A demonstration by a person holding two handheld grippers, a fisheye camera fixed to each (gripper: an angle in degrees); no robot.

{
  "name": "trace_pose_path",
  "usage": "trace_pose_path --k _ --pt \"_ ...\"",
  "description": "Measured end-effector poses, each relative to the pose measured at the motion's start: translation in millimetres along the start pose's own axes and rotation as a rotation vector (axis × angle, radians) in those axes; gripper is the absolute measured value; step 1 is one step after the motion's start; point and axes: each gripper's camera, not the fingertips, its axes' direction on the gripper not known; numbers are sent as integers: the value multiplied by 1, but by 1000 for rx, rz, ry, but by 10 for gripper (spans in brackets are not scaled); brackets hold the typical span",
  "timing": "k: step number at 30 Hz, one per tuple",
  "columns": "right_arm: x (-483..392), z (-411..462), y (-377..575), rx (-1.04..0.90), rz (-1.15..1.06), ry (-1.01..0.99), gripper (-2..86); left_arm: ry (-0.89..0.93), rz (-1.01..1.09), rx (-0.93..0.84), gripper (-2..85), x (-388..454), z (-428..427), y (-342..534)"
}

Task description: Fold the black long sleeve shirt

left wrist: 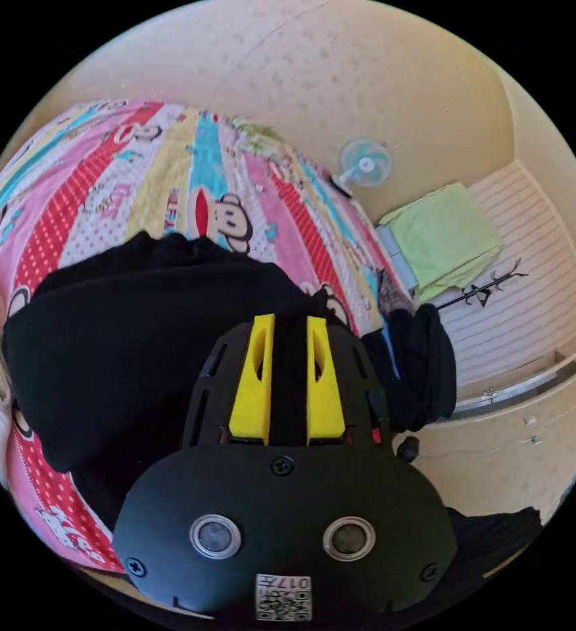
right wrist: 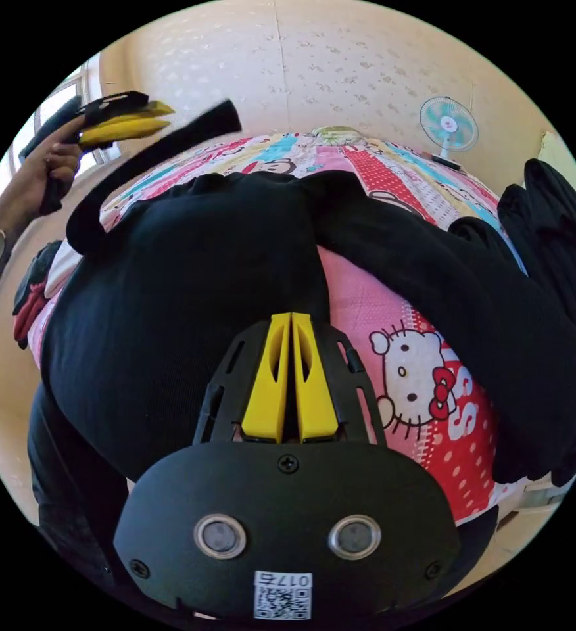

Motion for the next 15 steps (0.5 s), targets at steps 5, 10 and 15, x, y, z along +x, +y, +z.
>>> trace_pose_path --k 5,10,15 --pt "19 -10 -10 -4 34 -80 3 -139 -26 -127 87 -11 54 44" --pt "22 -23 -21 0 29 -70 3 -394 2 -291 33 -12 38 116" --pt "27 -41 -37 2 26 -63 3 -501 -37 -509 -7 -32 94 179"
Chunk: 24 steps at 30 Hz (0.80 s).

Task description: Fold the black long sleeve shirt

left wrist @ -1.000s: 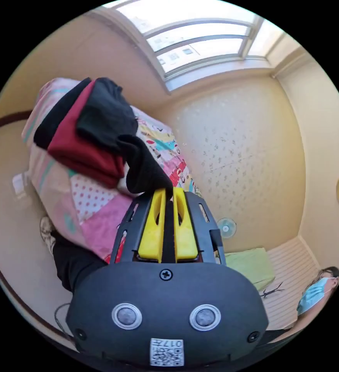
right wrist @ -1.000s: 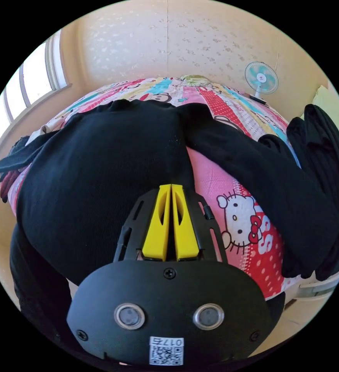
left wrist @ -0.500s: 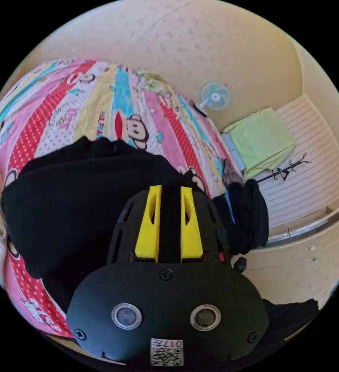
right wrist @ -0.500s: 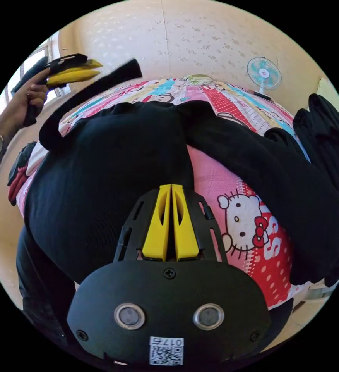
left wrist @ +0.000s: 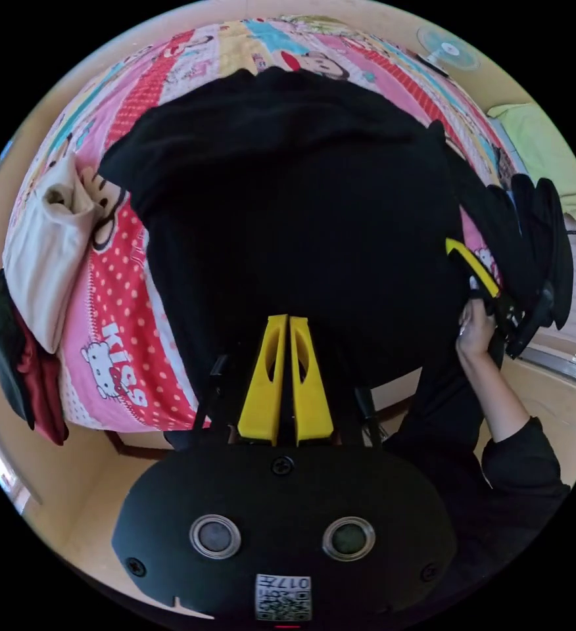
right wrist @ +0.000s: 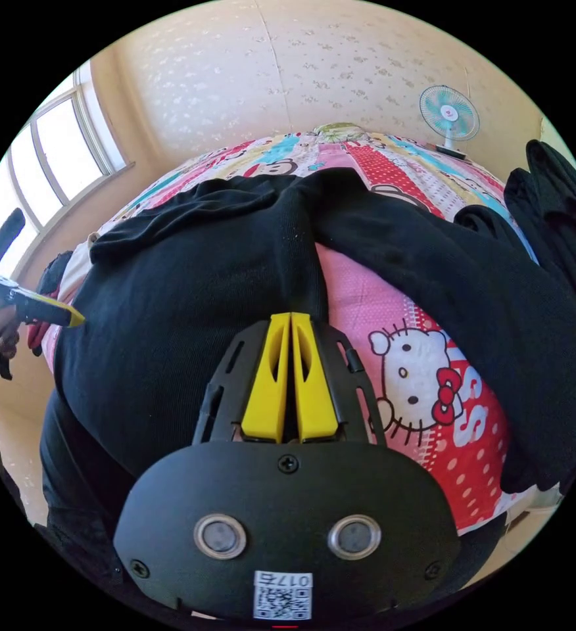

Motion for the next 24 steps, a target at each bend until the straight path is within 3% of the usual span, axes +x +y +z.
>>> trace_pose_path --k 3,10,17,24 --pt "2 -13 -10 -2 -1 -3 4 -31 -32 58 -9 8 16 1" --pt "44 -70 -35 -107 115 -214 9 -153 66 -91 -7 31 39 -35" --pt "110 -179 52 115 536 -143 69 -137 62 -89 -7 24 53 -45" --pt "166 -200 36 254 713 -381 136 -4 -57 -34 -10 -6 59 -43"
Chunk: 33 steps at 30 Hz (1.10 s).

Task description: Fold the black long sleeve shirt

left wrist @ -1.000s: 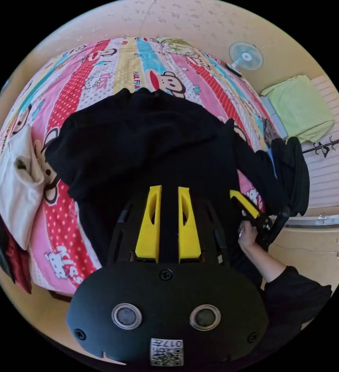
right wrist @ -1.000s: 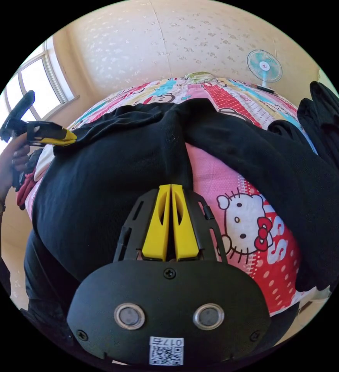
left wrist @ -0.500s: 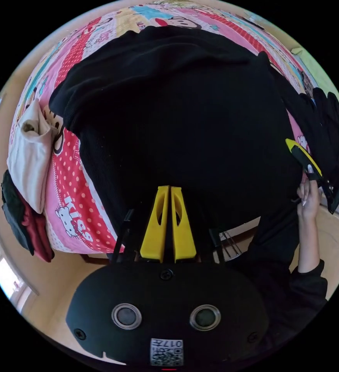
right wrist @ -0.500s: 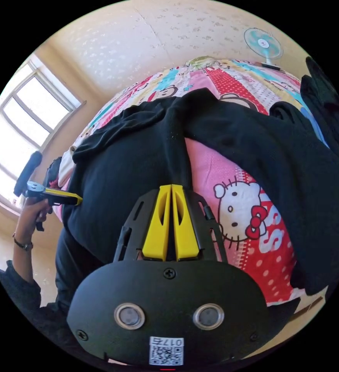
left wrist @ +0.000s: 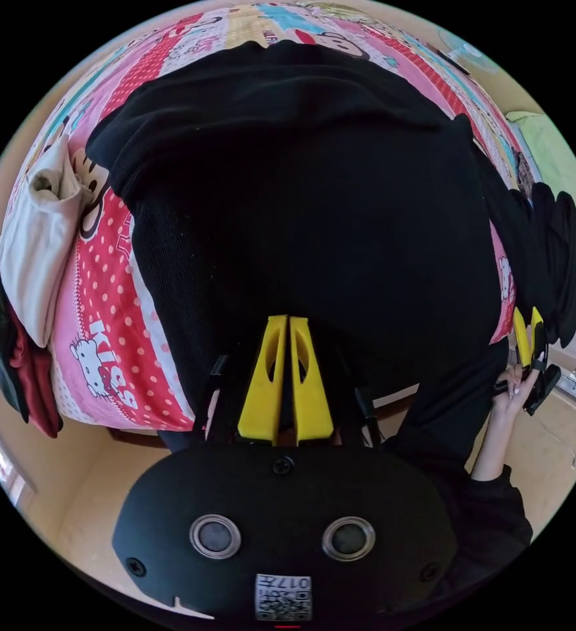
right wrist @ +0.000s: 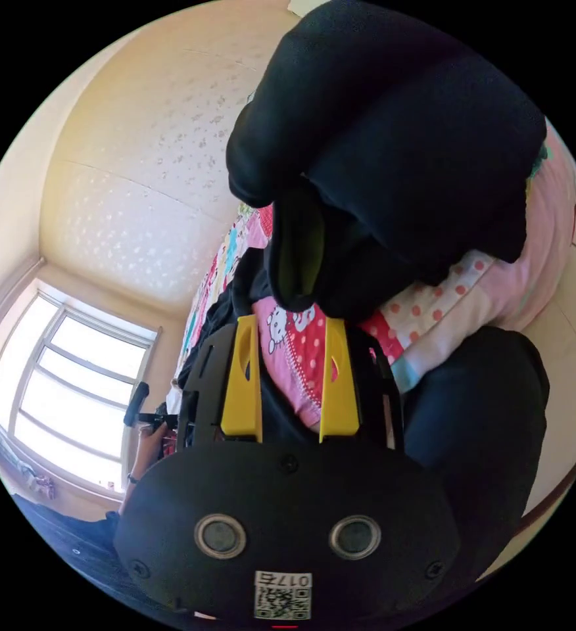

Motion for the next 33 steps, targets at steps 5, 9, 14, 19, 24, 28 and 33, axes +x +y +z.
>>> trace_pose_path --k 5,9,14,19,24,28,33 --pt "-13 -6 -7 102 100 -103 100 -45 98 57 -10 -2 3 5" --pt "0 -9 -13 127 157 -16 53 -106 93 48 -10 -1 3 2" --pt "-9 -18 -3 89 138 -102 40 -181 89 25 -10 0 4 -4" --pt "-96 -53 12 58 -170 -179 31 -146 17 61 -10 -20 -1 -1" --pt "-123 -119 -30 303 -391 78 25 -64 -17 103 -10 -47 -9 5" --pt "-68 -103 -74 208 -215 226 25 85 -58 128 -10 -83 -16 10" --pt "-154 -66 -89 296 -362 70 31 228 -83 151 -10 -118 -22 17"
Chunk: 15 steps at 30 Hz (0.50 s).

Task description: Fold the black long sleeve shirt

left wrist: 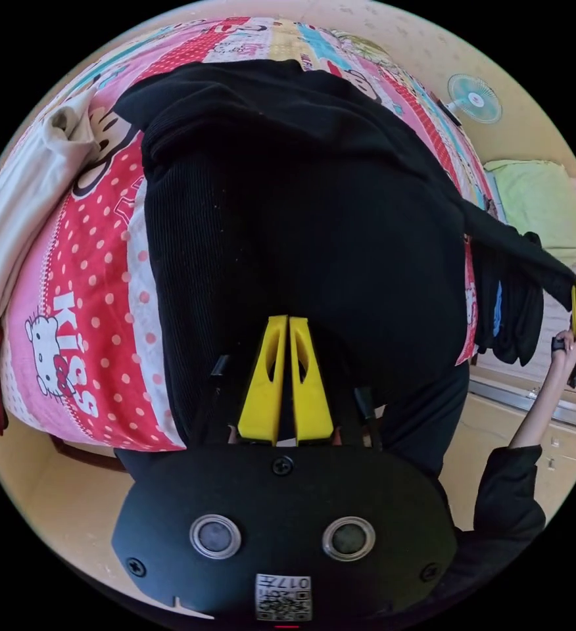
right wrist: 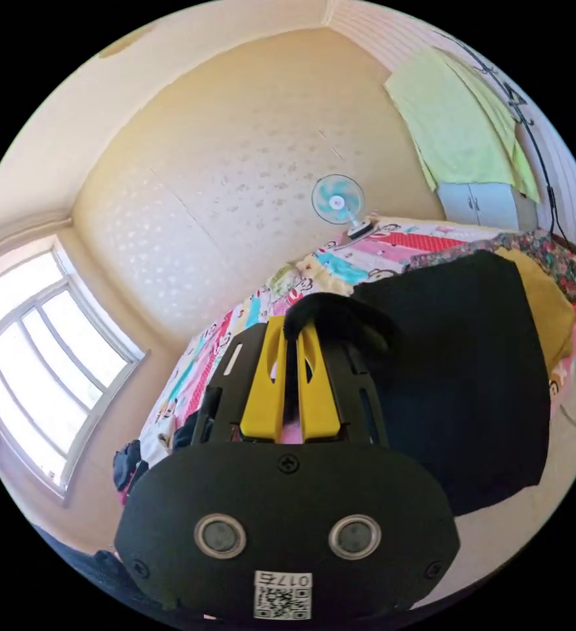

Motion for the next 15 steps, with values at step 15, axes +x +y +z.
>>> trace_pose_path --k 15 --pt "-234 248 176 -593 -289 -589 79 60 3 73 -9 -37 -33 23"
